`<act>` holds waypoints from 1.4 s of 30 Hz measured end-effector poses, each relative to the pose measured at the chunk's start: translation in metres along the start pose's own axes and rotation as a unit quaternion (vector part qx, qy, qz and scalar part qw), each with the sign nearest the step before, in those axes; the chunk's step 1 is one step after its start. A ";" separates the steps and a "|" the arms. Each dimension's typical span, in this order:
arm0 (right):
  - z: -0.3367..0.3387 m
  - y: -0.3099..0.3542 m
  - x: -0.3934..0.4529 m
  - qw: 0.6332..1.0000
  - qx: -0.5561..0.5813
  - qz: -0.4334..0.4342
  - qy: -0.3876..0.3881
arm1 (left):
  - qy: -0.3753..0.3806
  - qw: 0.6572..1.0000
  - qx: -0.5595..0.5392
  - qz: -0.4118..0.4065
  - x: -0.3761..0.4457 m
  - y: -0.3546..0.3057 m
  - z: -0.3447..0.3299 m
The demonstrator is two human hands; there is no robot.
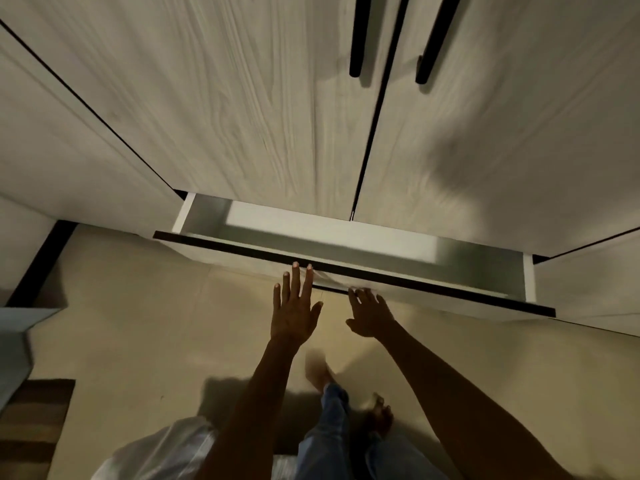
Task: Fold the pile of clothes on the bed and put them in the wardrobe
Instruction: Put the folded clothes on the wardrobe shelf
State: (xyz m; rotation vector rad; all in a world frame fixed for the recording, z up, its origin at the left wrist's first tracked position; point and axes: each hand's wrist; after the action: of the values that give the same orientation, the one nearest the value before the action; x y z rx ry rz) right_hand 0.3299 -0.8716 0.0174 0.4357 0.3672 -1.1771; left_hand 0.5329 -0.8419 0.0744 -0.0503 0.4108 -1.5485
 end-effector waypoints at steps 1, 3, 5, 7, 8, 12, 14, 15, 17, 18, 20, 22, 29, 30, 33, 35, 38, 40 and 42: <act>0.001 0.002 -0.012 1.000 0.021 0.016 -0.005 | -0.004 1.000 -0.001 0.004 -0.005 -0.007 -0.001; 0.003 0.007 -0.040 0.992 0.079 0.063 -0.070 | -0.008 1.000 0.004 0.009 -0.015 -0.020 -0.004; 0.001 0.008 -0.066 0.964 0.111 0.113 -0.215 | 0.002 1.000 0.022 0.010 -0.024 -0.029 -0.004; 0.003 0.000 -0.094 0.930 0.123 0.103 -0.330 | 0.022 0.999 0.036 0.024 -0.035 -0.037 -0.005; 0.007 -0.008 -0.107 0.927 0.129 0.075 -0.344 | 0.035 0.998 0.042 0.032 -0.041 -0.041 -0.005; 0.003 -0.054 -0.144 0.958 0.080 -0.051 -0.269 | 0.070 0.992 0.103 0.036 -0.064 -0.050 -0.011; -0.003 -0.073 -0.156 0.984 0.051 -0.098 -0.139 | 0.074 0.987 0.137 0.036 -0.066 -0.049 -0.008; -0.006 -0.080 -0.162 0.991 0.039 -0.101 -0.083 | 0.077 0.986 0.145 0.040 -0.067 -0.051 -0.006; -0.008 -0.087 -0.172 0.995 0.039 -0.086 -0.031 | 0.097 0.984 0.141 0.057 -0.069 -0.054 -0.002; -0.007 -0.087 -0.177 0.995 0.050 -0.079 -0.027 | 0.107 0.983 0.134 0.068 -0.072 -0.057 -0.003; -0.008 -0.081 -0.182 0.995 0.063 -0.073 -0.022 | 0.113 0.983 0.107 0.101 -0.080 -0.062 -0.005; -0.011 -0.076 -0.192 0.996 0.057 -0.066 -0.022 | 0.105 0.983 0.068 0.138 -0.094 -0.069 -0.009; -0.020 -0.071 -0.223 0.999 0.041 -0.017 0.024 | 0.053 0.985 0.025 0.163 -0.132 -0.103 -0.031; -0.020 -0.073 -0.226 0.998 0.043 -0.003 0.034 | 0.055 0.988 0.017 0.144 -0.140 -0.109 -0.037; -0.015 -0.089 -0.234 0.995 0.066 0.049 0.051 | 0.052 0.989 -0.026 0.136 -0.169 -0.136 -0.058; -0.010 -0.099 -0.240 0.991 0.090 0.075 0.071 | 0.046 0.983 -0.060 0.167 -0.187 -0.153 -0.068; -0.009 -0.109 -0.249 0.984 0.102 0.109 0.102 | 0.032 0.964 -0.097 0.246 -0.202 -0.172 -0.077; -0.007 -0.115 -0.252 0.980 0.093 0.139 0.110 | 0.017 0.953 -0.094 0.288 -0.206 -0.180 -0.079; -0.006 -0.121 -0.257 0.973 0.072 0.179 0.127 | 0.007 0.941 -0.082 0.327 -0.214 -0.190 -0.084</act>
State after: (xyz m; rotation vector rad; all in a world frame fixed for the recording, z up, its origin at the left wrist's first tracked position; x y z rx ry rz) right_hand 0.1278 -0.7020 0.1229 0.7514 0.4049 -0.7993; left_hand 0.3332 -0.6218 0.0989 -0.0269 0.5050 -0.8562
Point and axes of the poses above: each hand's wrist, its own x-axis towards the middle knuckle, its own z-axis out of the back of the hand, y = z × x, and after that the axes turned 6 degrees about -y, right-handed
